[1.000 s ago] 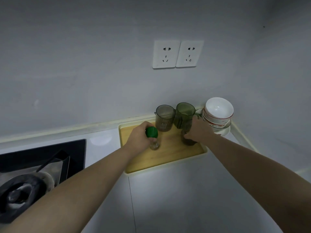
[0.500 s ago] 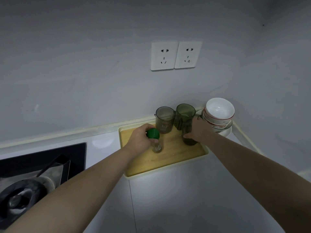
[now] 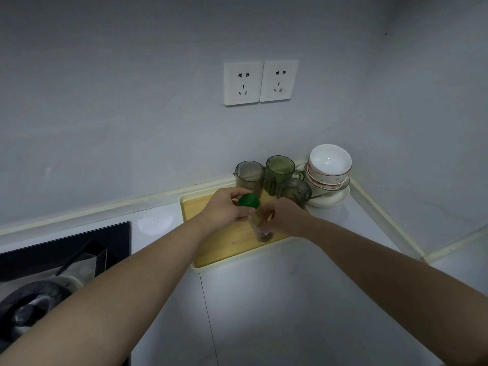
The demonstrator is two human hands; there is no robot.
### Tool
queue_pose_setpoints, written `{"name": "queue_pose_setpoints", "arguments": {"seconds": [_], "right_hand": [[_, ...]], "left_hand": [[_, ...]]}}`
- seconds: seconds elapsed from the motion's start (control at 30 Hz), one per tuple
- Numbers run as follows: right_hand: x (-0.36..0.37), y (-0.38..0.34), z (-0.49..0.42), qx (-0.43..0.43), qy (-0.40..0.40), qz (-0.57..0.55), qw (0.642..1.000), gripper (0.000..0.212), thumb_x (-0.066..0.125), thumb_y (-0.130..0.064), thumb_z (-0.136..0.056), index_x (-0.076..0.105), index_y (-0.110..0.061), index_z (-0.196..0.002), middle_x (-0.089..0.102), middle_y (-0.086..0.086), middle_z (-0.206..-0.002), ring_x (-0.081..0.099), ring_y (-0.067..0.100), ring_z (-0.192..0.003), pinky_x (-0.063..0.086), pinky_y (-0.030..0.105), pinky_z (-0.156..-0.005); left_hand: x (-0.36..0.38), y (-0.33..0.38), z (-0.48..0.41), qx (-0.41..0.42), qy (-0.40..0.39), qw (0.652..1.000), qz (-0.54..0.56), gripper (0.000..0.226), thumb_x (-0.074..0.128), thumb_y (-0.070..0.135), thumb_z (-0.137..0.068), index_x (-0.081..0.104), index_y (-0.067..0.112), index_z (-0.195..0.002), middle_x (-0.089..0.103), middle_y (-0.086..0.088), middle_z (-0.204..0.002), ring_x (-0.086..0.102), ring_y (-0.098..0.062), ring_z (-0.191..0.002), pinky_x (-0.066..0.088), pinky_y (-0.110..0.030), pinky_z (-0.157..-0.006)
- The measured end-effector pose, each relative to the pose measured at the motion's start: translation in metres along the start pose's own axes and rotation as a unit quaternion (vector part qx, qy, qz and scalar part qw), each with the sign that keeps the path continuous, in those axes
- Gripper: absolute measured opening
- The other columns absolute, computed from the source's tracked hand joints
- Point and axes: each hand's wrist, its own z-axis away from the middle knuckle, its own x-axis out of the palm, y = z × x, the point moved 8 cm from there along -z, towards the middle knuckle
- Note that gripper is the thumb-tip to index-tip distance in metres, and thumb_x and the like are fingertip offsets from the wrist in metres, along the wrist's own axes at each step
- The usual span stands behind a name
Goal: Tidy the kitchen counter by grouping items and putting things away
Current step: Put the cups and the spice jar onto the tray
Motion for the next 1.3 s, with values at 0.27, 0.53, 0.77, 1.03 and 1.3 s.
{"name": "queue_pose_setpoints", "arguments": {"seconds": [0.27,0.53,0.77,1.03,1.3], "right_hand": [[-0.02,0.035,0.021,0.079,0.105,-0.015,0.991,0.015,0.074,-0.02,-0.07,0.063,-0.022,-0.08,0.06,-0.014,-0.068,0.054,0.002,-0.064,0.042,0.017,-0.056],[-0.03,0.116,0.04,0.222,0.202,-0.08,0.951,0.034,0.073,-0.027,-0.079,0.062,-0.012,-0.107,0.061,-0.001,-0.095,0.056,0.017,-0.087,0.048,0.024,-0.08],[-0.017,0.143,0.034,0.265,0.216,-0.09,0.935,0.028,0.072,-0.027,-0.079,0.057,-0.012,-0.097,0.062,0.006,-0.095,0.056,0.019,-0.086,0.049,0.029,-0.079],[0.0,0.154,0.033,0.276,0.211,-0.129,0.929,0.033,0.073,-0.025,-0.078,0.058,-0.011,-0.103,0.059,0.004,-0.094,0.056,0.022,-0.093,0.046,0.029,-0.082],[0.006,0.151,0.065,0.366,0.175,-0.097,0.909,0.031,0.059,-0.039,-0.088,0.054,-0.011,-0.101,0.053,0.002,-0.089,0.054,0.017,-0.082,0.043,0.026,-0.068]], "left_hand": [[0.022,0.02,-0.006,0.054,0.047,0.997,-0.036,0.041,0.076,0.004,-0.075,0.066,0.009,-0.114,0.069,-0.008,-0.106,0.063,-0.015,-0.09,0.052,-0.036,-0.093],[0.029,0.013,-0.017,0.049,0.061,0.997,-0.024,0.024,0.071,0.002,-0.08,0.069,0.008,-0.103,0.068,-0.005,-0.092,0.064,-0.016,-0.088,0.052,-0.042,-0.093],[0.025,-0.009,-0.017,0.009,0.059,0.997,-0.041,0.016,0.062,0.002,-0.086,0.068,0.01,-0.099,0.065,-0.008,-0.091,0.061,-0.022,-0.084,0.054,-0.04,-0.081],[0.023,-0.015,-0.012,-0.012,0.057,0.997,-0.048,0.018,0.056,0.0,-0.088,0.065,0.014,-0.094,0.066,-0.007,-0.086,0.061,-0.024,-0.084,0.052,-0.034,-0.071],[0.028,-0.008,0.01,0.012,0.053,0.995,-0.088,0.016,0.053,0.006,-0.091,0.066,0.015,-0.095,0.068,-0.011,-0.091,0.065,-0.024,-0.091,0.049,-0.029,-0.074]]}}
